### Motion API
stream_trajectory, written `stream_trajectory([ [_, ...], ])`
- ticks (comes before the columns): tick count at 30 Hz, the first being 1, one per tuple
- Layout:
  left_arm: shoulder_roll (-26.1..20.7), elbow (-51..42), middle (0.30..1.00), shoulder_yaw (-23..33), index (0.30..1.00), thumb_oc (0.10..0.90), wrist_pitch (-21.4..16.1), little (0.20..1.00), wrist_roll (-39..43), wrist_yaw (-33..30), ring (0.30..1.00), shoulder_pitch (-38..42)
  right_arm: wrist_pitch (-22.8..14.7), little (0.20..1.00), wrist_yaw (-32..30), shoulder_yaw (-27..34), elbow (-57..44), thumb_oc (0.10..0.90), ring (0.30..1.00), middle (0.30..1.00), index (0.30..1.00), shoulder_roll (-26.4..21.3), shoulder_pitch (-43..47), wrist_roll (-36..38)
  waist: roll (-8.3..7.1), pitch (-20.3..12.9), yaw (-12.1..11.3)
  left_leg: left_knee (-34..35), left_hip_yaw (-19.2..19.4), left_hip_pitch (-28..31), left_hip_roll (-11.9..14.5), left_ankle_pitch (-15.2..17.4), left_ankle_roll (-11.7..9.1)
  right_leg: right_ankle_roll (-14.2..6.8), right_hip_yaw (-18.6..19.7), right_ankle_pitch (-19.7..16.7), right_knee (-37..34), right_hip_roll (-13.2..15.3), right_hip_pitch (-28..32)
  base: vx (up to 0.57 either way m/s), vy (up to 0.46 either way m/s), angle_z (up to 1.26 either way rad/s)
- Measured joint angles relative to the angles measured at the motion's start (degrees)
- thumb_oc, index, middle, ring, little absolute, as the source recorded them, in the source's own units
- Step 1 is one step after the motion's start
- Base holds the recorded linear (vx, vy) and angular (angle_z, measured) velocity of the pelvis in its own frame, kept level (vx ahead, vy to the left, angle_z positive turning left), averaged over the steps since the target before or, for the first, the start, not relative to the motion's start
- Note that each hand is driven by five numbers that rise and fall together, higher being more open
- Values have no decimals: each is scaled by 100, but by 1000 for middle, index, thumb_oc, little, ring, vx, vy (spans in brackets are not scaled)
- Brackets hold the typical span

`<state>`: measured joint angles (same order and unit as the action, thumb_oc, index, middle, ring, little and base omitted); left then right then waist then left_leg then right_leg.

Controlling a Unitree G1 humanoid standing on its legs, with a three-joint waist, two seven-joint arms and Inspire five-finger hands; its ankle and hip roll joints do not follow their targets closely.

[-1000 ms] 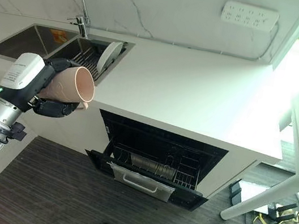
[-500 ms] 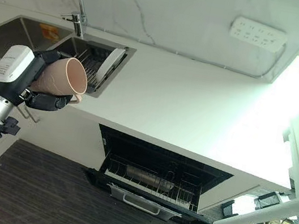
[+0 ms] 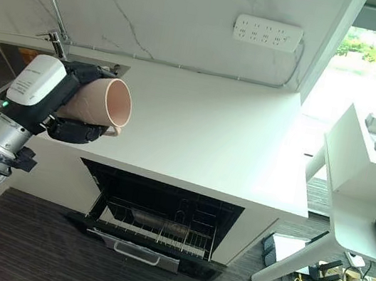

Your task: Place the dishes in the dishwasher.

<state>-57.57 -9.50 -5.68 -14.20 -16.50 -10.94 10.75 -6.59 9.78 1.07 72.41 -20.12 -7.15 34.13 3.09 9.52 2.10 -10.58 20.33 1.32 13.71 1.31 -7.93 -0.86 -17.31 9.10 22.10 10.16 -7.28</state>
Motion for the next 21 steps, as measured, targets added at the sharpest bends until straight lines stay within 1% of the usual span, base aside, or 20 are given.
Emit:
stream_trajectory([
  [1,103,103,300,-57,300,400,-4,300,47,-2,300,-1,-13,900,-16,41,37,800,900,900,900,103,-19,118,-1,-5,29,10,25,11,-59,2,6,-28,33,-17,2,58,-37,-14,59,-5],
  [3,294,353,300,-107,300,400,1,300,202,3,300,-28,-99,900,-17,51,21,800,900,900,900,283,-28,324,-16,-14,35,69,140,91,-148,61,105,-99,138,-60,19,129,-47,9,68,-17],
  [4,440,421,300,-113,300,400,-4,300,611,37,300,-31,-208,900,-18,66,-15,800,900,900,900,360,-59,435,-45,-52,74,67,170,93,-199,81,125,-137,194,-81,6,165,-84,11,67,-15],
  [5,561,441,300,-111,300,400,-3,300,755,34,300,-30,-247,900,-20,97,-25,800,900,900,900,381,-78,469,-45,-77,72,69,189,92,-210,81,125,-147,210,-87,0,175,-95,12,40,-16],
  [7,1268,469,300,-111,300,400,1,300,1452,91,300,-61,-459,900,-32,192,-192,800,900,900,900,424,-90,684,-102,-192,72,67,314,102,-279,98,145,-218,300,-135,-4,216,-179,-7,32,-24],
  [8,1401,483,300,-133,300,400,2,300,1616,167,300,-62,-585,900,-55,199,-370,800,900,900,900,424,-138,766,-139,-212,116,60,342,105,-290,105,152,-264,317,-179,-27,217,-184,-31,28,-24],
  [10,1502,522,300,-148,300,400,1,300,1755,207,300,-108,-822,900,-154,199,-940,800,900,900,900,414,-260,800,-178,-225,148,70,451,150,-271,111,162,-277,417,-275,-123,158,-190,-33,31,-27],
  [12,1661,680,300,-151,300,400,0,300,2084,251,300,-133,-1140,900,-263,195,-1726,800,900,900,900,398,-366,821,-181,-225,274,80,486,181,-269,120,173,-282,447,-356,-227,128,-148,-60,31,-18],
  [13,1680,744,300,-165,300,400,-5,300,2111,266,300,-130,-1244,900,-309,194,-2026,800,900,900,900,397,-370,819,-213,-228,351,76,516,187,-275,121,174,-292,480,-397,-241,113,-162,-61,24,-11],
  [14,1808,826,300,-167,300,400,-54,300,2341,259,300,-157,-1281,900,-439,186,-2479,800,900,900,900,396,-434,820,-212,-230,370,73,540,188,-271,124,177,-275,526,-468,-303,80,-155,-50,9,-22],
  [15,1956,922,300,-166,300,400,-89,300,2596,254,300,-167,-1376,900,-512,174,-2865,800,900,900,900,397,-451,816,-208,-233,362,86,619,208,-259,125,179,-307,565,-474,-364,64,-163,-51,9,-27],
  [16,2091,1044,300,-210,300,400,-89,300,2986,294,300,-177,-1645,900,-561,167,-3164,800,900,900,900,396,-309,812,-268,-239,419,86,672,217,-257,126,179,-295,585,-515,-428,59,-161,-81,22,-50],
  [17,2122,1066,300,-269,300,400,-93,300,3234,314,300,-211,-1837,900,-796,209,-3377,800,900,900,900,395,-204,703,-342,-253,406,81,809,297,-248,154,173,-275,556,-550,-477,83,-168,-98,32,-50],
  [18,2267,1073,300,-268,300,400,-106,300,3461,383,300,-212,-1953,900,-1319,257,-3756,800,900,900,900,288,-258,-189,-388,-263,441,68,878,295,-269,167,180,-310,592,-691,-587,41,-170,-129,55,-53],
  [19,2303,1075,300,-298,300,400,-109,300,3659,453,300,-248,-1984,900,-1858,90,-4431,800,900,900,900,1,-390,-1306,-422,-261,528,70,942,292,-280,177,198,-323,635,-789,-715,12,-164,-97,48,-30],
  [21,2318,1105,300,-298,300,400,-138,300,3673,472,300,-278,-2047,900,-2051,15,-5097,800,900,900,900,-83,-457,-1744,-478,-263,655,61,989,301,-281,193,216,-353,751,-902,-854,-53,-168,-61,38,-34],
])
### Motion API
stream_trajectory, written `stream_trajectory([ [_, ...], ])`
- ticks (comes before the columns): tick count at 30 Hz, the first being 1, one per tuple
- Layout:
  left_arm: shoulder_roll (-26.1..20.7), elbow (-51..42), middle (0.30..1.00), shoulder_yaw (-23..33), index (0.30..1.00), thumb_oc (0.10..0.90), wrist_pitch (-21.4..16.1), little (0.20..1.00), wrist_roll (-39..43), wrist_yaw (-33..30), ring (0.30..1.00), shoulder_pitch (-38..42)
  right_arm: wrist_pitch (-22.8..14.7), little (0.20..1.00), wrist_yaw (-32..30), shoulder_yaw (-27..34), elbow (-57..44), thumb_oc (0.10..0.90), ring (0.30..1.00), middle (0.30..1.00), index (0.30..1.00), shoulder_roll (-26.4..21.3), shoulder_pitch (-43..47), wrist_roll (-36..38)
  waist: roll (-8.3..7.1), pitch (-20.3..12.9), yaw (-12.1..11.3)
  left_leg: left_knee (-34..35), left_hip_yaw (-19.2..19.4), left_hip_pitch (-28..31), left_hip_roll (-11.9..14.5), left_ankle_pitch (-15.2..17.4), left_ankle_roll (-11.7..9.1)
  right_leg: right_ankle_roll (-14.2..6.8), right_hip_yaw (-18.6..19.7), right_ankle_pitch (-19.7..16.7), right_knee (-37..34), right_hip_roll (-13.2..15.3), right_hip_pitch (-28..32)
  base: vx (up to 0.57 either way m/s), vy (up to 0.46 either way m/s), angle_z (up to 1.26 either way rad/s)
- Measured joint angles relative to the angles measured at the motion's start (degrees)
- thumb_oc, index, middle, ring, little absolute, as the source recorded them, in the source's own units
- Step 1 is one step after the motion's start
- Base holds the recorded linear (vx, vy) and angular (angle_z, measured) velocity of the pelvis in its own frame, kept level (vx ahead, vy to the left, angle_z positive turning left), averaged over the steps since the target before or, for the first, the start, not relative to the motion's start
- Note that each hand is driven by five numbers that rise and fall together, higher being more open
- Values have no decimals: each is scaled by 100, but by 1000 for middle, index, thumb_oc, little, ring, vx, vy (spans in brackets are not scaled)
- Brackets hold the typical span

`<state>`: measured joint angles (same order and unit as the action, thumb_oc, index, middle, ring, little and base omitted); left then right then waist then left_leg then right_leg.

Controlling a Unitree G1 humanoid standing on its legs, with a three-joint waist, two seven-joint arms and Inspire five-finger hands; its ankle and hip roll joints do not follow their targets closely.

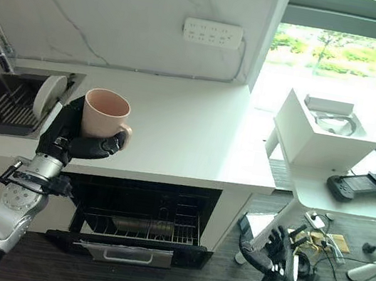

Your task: Place the dishes in the dishwasher.

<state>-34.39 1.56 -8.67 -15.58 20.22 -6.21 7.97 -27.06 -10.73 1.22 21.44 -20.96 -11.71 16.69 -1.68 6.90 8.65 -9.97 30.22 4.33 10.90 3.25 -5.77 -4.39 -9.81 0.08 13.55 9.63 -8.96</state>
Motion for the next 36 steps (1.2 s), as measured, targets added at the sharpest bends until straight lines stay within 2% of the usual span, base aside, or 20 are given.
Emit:
stream_trajectory([
  [2,1,120,300,-14,300,400,-4,300,7,47,300,6,-249,900,-9,-2,-349,800,900,900,900,-2,45,-343,-48,-3,70,8,100,76,-9,25,2,49,18,-121,-140,-11,14,-30,28,-45],
  [5,5,223,300,-13,300,400,-4,300,7,49,300,12,-401,900,-46,-29,-664,800,900,900,900,-281,40,-931,-76,-6,80,-52,124,147,-15,172,-3,61,85,-212,-324,-28,56,-21,26,-50],
  [7,4,219,300,-7,300,400,-4,300,-17,40,300,15,-400,900,-14,-35,-1043,800,900,900,900,-479,-53,-991,-83,-6,98,-81,258,203,-35,240,-5,66,112,-272,-405,-10,45,-4,24,-39],
  [9,2,213,300,-7,300,400,-4,300,-20,24,300,21,-590,900,97,-17,-1350,800,900,900,900,-569,-102,-964,-81,-5,126,-69,351,246,-49,266,7,57,102,-282,-446,17,43,16,18,-32],
  [12,72,219,300,-8,300,400,0,300,-48,-144,300,35,-703,900,734,-21,-2223,800,900,900,900,-593,-44,-409,-63,-6,217,-72,412,295,-105,324,32,39,112,-412,-455,71,28,21,9,-17],
  [15,202,227,300,-39,300,400,10,300,-260,-430,300,67,-689,900,1376,-145,-2662,800,900,900,900,-593,286,431,-54,-4,200,-72,391,296,-102,326,36,-4,112,-450,-446,64,62,7,1,-1],
  [19,296,250,300,-187,300,400,14,300,-813,-814,300,84,-248,900,2125,-538,-2880,800,900,900,900,-518,798,1561,5,0,71,-71,360,305,-99,327,36,0,96,-446,-447,74,96,15,-12,3],
  [23,490,247,300,-463,300,400,12,300,-1512,-1196,300,150,527,900,2523,-992,-2915,800,900,900,900,-413,974,2303,87,7,-158,-73,211,272,-102,326,33,13,-37,-410,-444,150,158,3,-31,17],
  [24,561,247,300,-585,300,400,12,300,-1784,-1339,300,196,870,900,2519,-1336,-2912,800,900,900,900,-328,1119,2628,89,9,-303,-84,191,260,-103,322,35,14,-56,-411,-427,199,159,-4,-43,15],
  [27,602,225,300,-965,300,400,11,300,-2245,-1601,300,354,1295,900,2443,-1931,-2901,800,900,900,900,-94,1554,2855,87,10,-482,-135,48,148,-118,327,40,-5,-178,-392,-391,262,142,5,-27,22],
  [28,599,225,300,-999,300,400,11,300,-2394,-1612,300,359,1404,900,2392,-2021,-2904,800,900,900,900,-13,1653,2863,87,11,-591,-160,19,124,-113,334,51,-19,-193,-382,-355,278,145,5,-34,24],
  [30,599,226,300,-1093,300,400,12,300,-2629,-1719,300,400,1681,900,2193,-2134,-2882,800,900,900,900,73,1896,3113,75,17,-607,-221,-106,42,-124,344,66,-56,-261,-358,-298,328,139,-2,-40,26],
  [33,588,229,300,-1114,300,400,22,300,-2787,-1848,300,409,1916,900,2014,-2163,-2733,800,900,900,900,87,2140,3329,55,28,-776,-271,-194,-4,-121,354,81,-40,-342,-332,-198,376,146,-5,-34,20],
  [36,588,221,300,-1139,300,400,19,300,-2962,-1864,300,489,2338,900,1835,-2297,-2501,800,900,900,900,86,2416,3607,-5,62,-916,-288,-291,-57,-119,353,82,-47,-491,-287,-115,421,152,3,-41,17],
])
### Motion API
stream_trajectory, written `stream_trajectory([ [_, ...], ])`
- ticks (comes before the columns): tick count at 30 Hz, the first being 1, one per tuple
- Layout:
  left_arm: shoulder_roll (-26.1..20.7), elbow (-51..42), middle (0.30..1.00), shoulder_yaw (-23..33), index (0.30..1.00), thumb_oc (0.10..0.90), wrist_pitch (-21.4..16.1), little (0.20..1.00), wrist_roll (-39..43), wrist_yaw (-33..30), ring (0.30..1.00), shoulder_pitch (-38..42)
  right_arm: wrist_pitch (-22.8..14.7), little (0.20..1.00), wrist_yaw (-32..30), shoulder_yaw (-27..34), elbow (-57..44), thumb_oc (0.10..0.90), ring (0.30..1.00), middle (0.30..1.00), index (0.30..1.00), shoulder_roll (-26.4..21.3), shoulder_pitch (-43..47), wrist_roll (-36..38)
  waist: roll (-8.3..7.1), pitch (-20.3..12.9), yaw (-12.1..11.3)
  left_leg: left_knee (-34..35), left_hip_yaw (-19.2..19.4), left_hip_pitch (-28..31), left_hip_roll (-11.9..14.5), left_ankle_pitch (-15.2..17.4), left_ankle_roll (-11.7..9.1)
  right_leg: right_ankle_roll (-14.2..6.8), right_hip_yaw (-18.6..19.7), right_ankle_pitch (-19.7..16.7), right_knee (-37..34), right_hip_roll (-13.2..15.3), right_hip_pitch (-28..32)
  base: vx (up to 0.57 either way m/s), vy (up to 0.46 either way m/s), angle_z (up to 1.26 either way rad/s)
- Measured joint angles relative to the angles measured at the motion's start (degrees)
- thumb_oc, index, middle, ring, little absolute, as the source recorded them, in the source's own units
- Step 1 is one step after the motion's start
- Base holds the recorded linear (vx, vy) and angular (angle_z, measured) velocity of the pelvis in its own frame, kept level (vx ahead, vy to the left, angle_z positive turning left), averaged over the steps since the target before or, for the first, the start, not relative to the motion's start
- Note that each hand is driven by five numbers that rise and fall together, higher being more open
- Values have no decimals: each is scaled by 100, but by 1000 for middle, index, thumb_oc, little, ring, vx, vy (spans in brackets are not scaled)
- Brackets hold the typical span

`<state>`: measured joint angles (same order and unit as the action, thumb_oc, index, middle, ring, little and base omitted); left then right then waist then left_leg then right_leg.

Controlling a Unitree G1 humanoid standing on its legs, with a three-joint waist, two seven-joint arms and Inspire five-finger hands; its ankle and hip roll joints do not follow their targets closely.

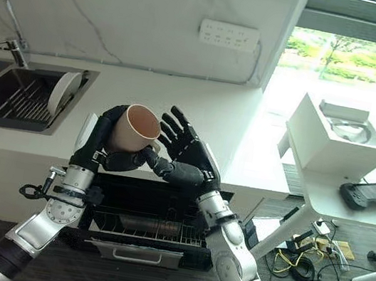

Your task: Place the dishes in the dishwasher.

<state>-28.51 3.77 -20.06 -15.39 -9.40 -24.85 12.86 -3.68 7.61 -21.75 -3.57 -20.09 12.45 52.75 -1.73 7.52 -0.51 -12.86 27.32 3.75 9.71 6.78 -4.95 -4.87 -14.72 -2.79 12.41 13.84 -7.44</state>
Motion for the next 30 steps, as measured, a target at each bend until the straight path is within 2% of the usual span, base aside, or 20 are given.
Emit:
stream_trajectory([
  [6,1,6,300,-30,300,400,-3,300,-48,4,300,4,287,900,-190,0,104,800,900,900,900,49,345,256,-78,54,-74,-64,-164,-82,22,0,0,5,-136,47,54,29,44,5,-17,15],
  [13,-20,5,300,-79,300,400,-9,300,-273,11,300,26,909,900,-224,-112,444,800,900,900,900,172,587,428,-84,59,-172,-113,-424,-171,14,1,1,-10,-317,166,176,99,124,10,3,17],
  [23,-167,25,300,-216,300,400,-11,300,-257,44,300,50,1229,900,-175,-122,485,800,900,900,900,110,722,584,-90,66,-272,-126,-571,-166,10,1,0,-14,-448,280,276,145,199,25,-1,8],
  [25,-175,31,300,-250,300,400,-11,300,-253,50,300,50,1408,900,-158,-126,618,800,900,900,900,108,876,580,-91,67,-287,-127,-581,-166,13,1,-1,-11,-458,289,300,144,199,33,-7,3],
  [30,-175,31,300,-329,300,400,-14,300,-218,59,300,57,1573,900,-64,-201,633,800,900,900,900,-112,1059,583,-122,86,-382,-136,-615,-167,15,1,-1,-12,-479,324,350,152,208,29,-7,2],
])
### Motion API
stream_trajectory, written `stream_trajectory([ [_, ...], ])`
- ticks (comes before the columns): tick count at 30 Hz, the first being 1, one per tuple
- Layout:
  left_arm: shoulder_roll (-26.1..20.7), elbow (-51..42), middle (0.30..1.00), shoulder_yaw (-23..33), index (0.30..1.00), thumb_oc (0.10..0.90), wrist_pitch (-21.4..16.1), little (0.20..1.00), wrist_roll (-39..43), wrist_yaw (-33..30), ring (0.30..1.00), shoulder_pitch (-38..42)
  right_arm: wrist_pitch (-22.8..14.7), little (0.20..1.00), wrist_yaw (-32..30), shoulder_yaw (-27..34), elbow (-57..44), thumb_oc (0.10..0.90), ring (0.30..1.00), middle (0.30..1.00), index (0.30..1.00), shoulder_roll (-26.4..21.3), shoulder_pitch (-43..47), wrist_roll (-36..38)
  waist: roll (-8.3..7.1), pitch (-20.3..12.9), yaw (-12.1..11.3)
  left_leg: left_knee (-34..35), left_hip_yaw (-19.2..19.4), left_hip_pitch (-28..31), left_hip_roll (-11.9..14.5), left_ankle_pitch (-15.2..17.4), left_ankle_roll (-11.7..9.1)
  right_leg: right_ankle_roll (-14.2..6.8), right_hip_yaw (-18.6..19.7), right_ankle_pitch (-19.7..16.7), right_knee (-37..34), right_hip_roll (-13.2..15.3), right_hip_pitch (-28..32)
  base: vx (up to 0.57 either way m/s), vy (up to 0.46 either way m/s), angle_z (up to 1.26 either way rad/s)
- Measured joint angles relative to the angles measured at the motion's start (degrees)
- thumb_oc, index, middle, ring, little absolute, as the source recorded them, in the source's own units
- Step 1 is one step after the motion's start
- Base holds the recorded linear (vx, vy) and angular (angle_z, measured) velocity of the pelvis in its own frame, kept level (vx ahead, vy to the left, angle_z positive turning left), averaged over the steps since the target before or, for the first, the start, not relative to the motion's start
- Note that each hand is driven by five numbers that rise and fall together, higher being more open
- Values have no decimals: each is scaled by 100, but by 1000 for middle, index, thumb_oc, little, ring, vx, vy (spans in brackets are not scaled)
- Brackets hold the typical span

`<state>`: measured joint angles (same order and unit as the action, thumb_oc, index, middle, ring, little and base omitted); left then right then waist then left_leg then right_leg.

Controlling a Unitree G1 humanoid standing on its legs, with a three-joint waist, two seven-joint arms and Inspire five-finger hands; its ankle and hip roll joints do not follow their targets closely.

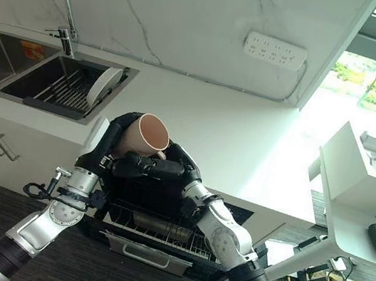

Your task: Place the dishes in the dishwasher.

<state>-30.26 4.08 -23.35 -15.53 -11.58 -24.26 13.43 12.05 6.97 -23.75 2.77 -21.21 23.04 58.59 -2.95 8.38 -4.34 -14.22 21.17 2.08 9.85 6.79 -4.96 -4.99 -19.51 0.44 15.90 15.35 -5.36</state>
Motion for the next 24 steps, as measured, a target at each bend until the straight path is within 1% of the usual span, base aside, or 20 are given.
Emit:
stream_trajectory([
  [3,11,58,300,-16,300,400,-15,300,10,2,300,45,-23,900,-83,-17,0,800,900,900,900,57,0,0,-12,14,-13,-9,-26,-1,0,-1,-2,3,-15,28,38,8,-1,16,1,3],
  [6,41,245,300,-120,300,400,-52,300,26,-12,300,187,-88,900,-314,-30,22,800,900,900,900,173,-1,-2,-5,20,-28,-14,-26,-1,-7,-1,-1,3,-15,33,39,21,-6,0,0,0],
  [10,83,278,300,-145,300,400,-59,300,236,-17,300,202,-373,900,-504,-133,22,800,900,900,900,261,0,-240,9,28,-39,-41,-24,-1,-14,0,0,3,-11,33,52,27,-11,0,0,0],
  [11,141,290,300,-148,300,400,-59,300,246,-25,300,203,-495,900,-622,-184,22,800,900,900,900,286,0,-328,12,30,-42,-42,-24,-1,-19,1,2,3,-11,33,52,32,-12,0,0,0],
  [14,248,351,300,-220,300,400,-57,300,477,-48,300,204,-721,900,-878,-249,22,800,900,900,900,327,-1,-338,25,37,-46,-49,-24,-1,-26,2,3,4,-8,34,43,46,-16,0,0,0],
  [16,267,351,300,-240,300,400,-57,300,642,-39,300,205,-859,900,-1048,-257,22,800,900,900,900,434,-1,-339,62,60,-40,-48,-22,-1,-26,4,7,5,-5,35,45,50,-16,0,0,0],
  [18,362,351,300,-204,300,400,-43,300,691,-46,300,215,-1103,900,-1253,-346,21,800,900,900,900,516,-1,-341,139,99,-54,-53,-24,-1,-25,3,7,7,-4,35,51,52,-17,0,0,0],
  [24,413,350,300,-177,300,400,-32,300,719,-36,300,214,-1258,900,-1340,-432,21,800,900,900,900,515,-3,-335,147,104,-65,-58,-33,-12,-25,4,7,8,-17,36,52,56,-19,0,0,0],
])
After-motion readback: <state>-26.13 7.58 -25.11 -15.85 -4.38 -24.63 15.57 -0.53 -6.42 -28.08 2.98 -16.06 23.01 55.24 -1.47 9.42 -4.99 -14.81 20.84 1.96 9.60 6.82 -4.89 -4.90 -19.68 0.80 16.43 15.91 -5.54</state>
